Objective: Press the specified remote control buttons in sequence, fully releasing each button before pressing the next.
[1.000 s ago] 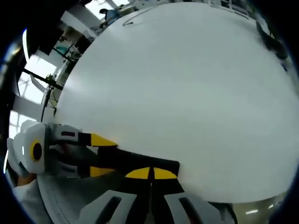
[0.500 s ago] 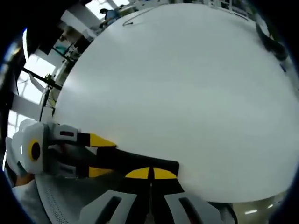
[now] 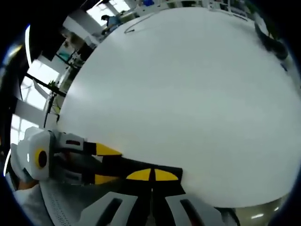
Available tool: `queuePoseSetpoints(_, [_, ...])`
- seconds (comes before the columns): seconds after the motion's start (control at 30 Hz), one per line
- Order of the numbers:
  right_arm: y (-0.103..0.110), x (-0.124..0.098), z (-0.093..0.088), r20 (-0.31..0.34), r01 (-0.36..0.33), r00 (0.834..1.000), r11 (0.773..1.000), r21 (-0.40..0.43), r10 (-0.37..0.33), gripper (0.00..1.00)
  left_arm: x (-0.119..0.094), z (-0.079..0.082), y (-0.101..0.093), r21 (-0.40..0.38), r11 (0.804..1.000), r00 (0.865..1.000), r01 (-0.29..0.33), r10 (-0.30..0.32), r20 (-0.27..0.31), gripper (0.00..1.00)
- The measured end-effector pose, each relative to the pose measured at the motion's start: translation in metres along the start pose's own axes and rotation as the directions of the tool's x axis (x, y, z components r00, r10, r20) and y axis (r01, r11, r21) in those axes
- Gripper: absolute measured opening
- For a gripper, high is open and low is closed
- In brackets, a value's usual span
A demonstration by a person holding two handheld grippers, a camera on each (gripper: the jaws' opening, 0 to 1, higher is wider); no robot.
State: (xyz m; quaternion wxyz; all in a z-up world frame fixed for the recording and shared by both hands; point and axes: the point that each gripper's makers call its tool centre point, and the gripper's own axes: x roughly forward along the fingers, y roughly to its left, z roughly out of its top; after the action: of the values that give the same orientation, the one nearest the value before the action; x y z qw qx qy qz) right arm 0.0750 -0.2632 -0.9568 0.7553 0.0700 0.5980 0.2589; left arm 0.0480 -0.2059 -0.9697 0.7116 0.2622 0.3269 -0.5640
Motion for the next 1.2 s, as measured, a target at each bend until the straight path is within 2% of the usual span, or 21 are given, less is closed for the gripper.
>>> queuePoseSetpoints(0.17, [0.0, 0.001, 0.002, 0.015, 0.014, 1.0, 0.999, -0.032, -0.014, 0.0, 0.0, 0.001, -0.002, 0.015, 1.0, 1.0, 0.003, -0.003, -0.006, 0.23])
queuePoseSetpoints(0.3, [0.01, 0.004, 0.001, 0.007, -0.026, 1.0, 0.998, -0.061, 0.026, 0.0, 0.0, 0.001, -0.002, 0.012, 1.0, 1.0, 0.004, -0.004, -0.005, 0.23])
queuePoseSetpoints(0.53, [0.005, 0.008, -0.003, -0.016, 0.02, 1.0, 0.993, -0.118, -0.023, 0.0, -0.001, 0.0, -0.003, 0.009, 1.0, 1.0, 0.003, -0.003, -0.003, 0.24])
queuePoseSetpoints(1.0, [0.003, 0.007, -0.001, 0.003, -0.006, 1.0, 0.999, -0.049, 0.006, 0.0, 0.0, 0.0, -0.001, 0.01, 1.0, 1.0, 0.002, -0.002, 0.003, 0.24])
queuePoseSetpoints(1.07, [0.003, 0.008, 0.0, 0.01, -0.008, 1.0, 0.998, -0.059, 0.009, 0.0, 0.0, 0.0, 0.0, 0.012, 1.0, 1.0, 0.0, 0.0, 0.002, 0.24])
queuePoseSetpoints(1.2, [0.003, 0.009, 0.0, -0.002, -0.005, 1.0, 0.999, -0.044, 0.005, 0.0, 0.0, 0.0, 0.0, 0.017, 1.0, 1.0, -0.001, 0.001, 0.002, 0.24])
